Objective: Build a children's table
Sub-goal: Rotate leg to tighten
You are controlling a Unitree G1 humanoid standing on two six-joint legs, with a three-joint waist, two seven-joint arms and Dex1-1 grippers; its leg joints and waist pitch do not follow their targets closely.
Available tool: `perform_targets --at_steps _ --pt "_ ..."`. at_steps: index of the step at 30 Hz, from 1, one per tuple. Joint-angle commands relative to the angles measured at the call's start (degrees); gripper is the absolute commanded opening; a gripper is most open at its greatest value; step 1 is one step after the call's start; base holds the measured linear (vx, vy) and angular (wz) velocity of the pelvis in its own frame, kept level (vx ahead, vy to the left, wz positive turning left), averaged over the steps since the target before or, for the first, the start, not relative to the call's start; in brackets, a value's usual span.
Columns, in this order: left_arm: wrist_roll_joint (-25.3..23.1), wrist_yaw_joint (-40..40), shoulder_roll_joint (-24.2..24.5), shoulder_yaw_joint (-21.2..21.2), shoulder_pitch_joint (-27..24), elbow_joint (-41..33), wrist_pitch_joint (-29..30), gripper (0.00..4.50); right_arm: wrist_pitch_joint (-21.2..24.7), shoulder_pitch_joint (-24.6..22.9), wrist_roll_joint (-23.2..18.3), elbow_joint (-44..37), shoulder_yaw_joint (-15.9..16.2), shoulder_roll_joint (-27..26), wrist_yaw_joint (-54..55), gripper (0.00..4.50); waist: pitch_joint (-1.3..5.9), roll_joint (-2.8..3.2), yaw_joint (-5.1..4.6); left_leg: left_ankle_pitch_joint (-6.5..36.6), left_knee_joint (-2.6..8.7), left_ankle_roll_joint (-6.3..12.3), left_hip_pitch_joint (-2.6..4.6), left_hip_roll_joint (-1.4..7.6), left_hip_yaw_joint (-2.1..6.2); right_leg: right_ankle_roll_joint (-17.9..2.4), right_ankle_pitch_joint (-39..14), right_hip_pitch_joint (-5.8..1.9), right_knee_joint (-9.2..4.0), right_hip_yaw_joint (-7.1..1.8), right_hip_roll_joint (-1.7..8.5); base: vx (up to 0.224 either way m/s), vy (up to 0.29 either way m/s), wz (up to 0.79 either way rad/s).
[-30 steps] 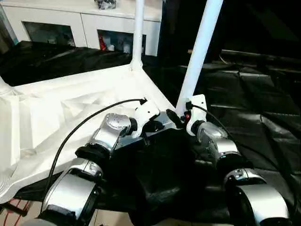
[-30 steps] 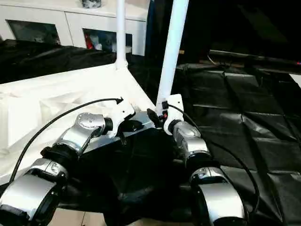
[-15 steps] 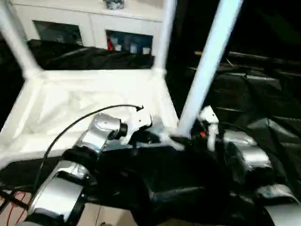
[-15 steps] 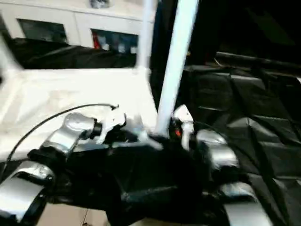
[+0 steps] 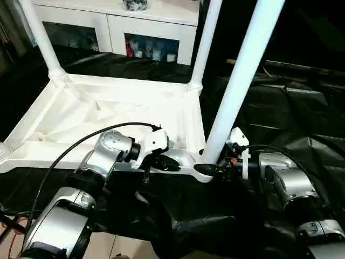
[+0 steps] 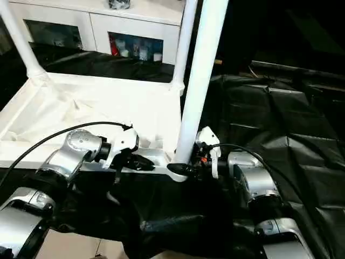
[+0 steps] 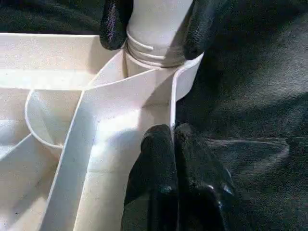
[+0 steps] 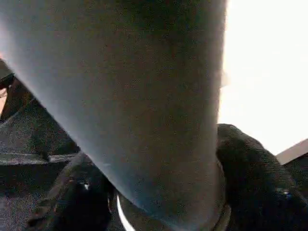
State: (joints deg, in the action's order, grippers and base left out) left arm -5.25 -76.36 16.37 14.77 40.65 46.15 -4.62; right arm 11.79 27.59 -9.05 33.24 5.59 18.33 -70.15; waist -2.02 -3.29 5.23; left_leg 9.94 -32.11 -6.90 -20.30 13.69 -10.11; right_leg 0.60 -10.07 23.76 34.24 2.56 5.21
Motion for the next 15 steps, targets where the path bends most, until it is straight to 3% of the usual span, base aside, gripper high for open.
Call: perform_targets --at_steps 1,6,8,9,13,15 --pt "0.08 4.37 -2.04 0.0 0.12 -0.6 1.51 0.0 0.74 -1.37 -1.61 -3.46 5.33 -3.13 -4.4 2.72 3.03 -0.36 -0.08 10.58 3.13 3.59 0.05 -0.46 -1.34 -13.65 -7.64 -3.08 -3.12 -1.23 1.55 0.0 0.0 0.0" --pt "0.61 8.25 -3.2 -1.15 0.16 -1.57 5.06 0.0 -1.76 1.07 2.19 3.04 0.87 -6.89 11.99 2.62 2.76 -0.11 -0.6 13.61 3.51 1.65 0.1 -0.61 -1.06 -11.87 -13.75 -2.68 -3.71 -1.38 1.79 0.0 0.0 0.0" --pt "0.09 11.02 -4.16 -1.35 0.6 -1.31 6.22 0.0 -2.31 2.7 3.45 6.78 -1.2 -8.68 20.6 2.6 2.63 -0.12 -1.64 16.1 3.9 -0.5 -0.05 -0.76 -0.66 -10.03 -19.56 -2.62 -4.11 -1.26 1.8 0.0 0.0 0.0" --pt "-0.36 13.42 -5.35 -1.42 0.94 -1.03 7.3 0.0 -2.75 4.01 4.19 9.92 -2.77 -10.18 27.63 2.59 2.71 -0.07 -2.01 16.4 3.79 -0.54 0.08 -0.8 -0.66 -9.69 -19.74 -2.59 -4.33 -1.32 1.76 0.0 0.0 0.0" --pt "-1.01 18.06 -8.16 -1.52 1.84 -0.21 9.14 0.0 -2.55 6.06 4.52 14.6 -5.0 -13.28 38.39 2.58 2.66 0.05 -2.91 16.4 3.7 -0.52 0.13 -0.88 -0.78 -10.36 -17.85 -2.25 -4.27 -1.48 1.47 0.0 0.0 0.0" --pt "-1.21 20.08 -9.54 -1.63 2.16 -0.18 10.05 0.0 -3.19 6.67 5.04 16.2 -5.36 -14.69 41.79 2.58 2.78 0.11 -2.92 16.26 3.57 -0.23 0.21 -0.92 -0.83 -10.57 -17.03 -2.38 -4.33 -1.47 1.48 0.0 0.0 0.0"
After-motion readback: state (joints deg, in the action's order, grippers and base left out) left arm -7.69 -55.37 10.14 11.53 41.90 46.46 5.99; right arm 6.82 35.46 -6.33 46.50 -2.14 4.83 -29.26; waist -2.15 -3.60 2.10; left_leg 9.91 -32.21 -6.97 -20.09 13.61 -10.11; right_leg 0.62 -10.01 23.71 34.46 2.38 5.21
